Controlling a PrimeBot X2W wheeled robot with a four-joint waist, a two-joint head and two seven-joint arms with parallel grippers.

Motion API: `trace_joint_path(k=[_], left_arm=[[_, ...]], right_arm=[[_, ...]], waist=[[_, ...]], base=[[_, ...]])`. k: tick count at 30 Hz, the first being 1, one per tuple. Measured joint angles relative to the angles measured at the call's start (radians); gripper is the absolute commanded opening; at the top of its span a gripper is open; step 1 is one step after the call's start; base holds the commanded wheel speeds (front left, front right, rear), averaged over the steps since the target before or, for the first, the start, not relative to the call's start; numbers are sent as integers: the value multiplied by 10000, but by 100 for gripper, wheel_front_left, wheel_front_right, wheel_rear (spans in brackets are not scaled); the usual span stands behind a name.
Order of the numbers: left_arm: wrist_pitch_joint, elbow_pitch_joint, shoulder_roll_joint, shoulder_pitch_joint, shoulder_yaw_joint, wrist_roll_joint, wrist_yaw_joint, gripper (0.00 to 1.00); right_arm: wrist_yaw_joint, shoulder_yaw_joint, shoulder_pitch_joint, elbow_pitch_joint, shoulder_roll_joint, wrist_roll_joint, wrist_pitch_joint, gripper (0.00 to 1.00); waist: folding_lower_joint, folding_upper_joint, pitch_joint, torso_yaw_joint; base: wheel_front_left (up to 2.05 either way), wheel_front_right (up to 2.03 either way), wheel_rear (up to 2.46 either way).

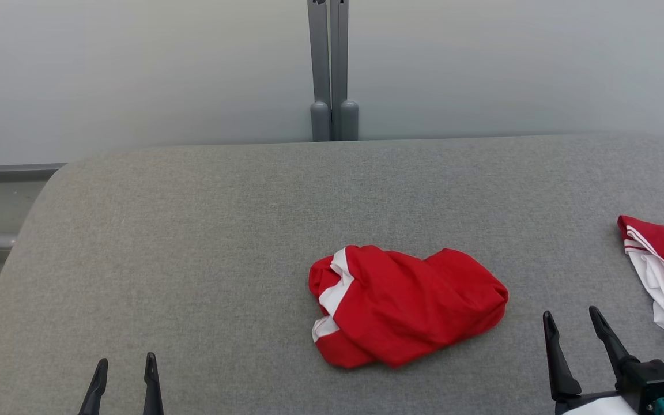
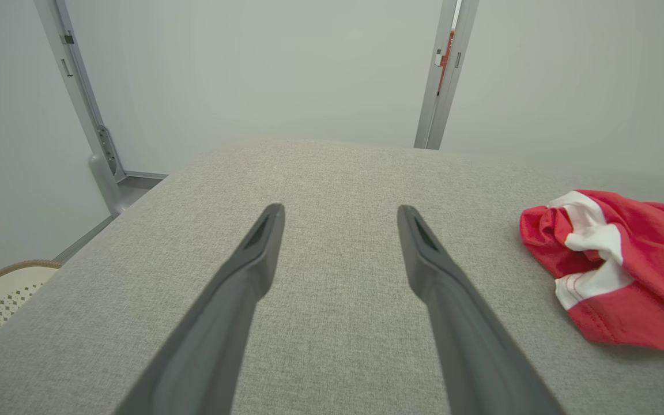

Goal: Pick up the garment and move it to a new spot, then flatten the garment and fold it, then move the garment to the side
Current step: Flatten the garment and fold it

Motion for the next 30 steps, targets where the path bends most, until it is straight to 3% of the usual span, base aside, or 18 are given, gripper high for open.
trace_joint_path(k=[30], left_arm=[[0, 150, -12, -99, -157, -105, -169, 100]], right_arm=[[0, 123, -124, 186, 8, 128, -2, 100]], waist=[[0, 0, 63, -273]], base=[[0, 0, 0]])
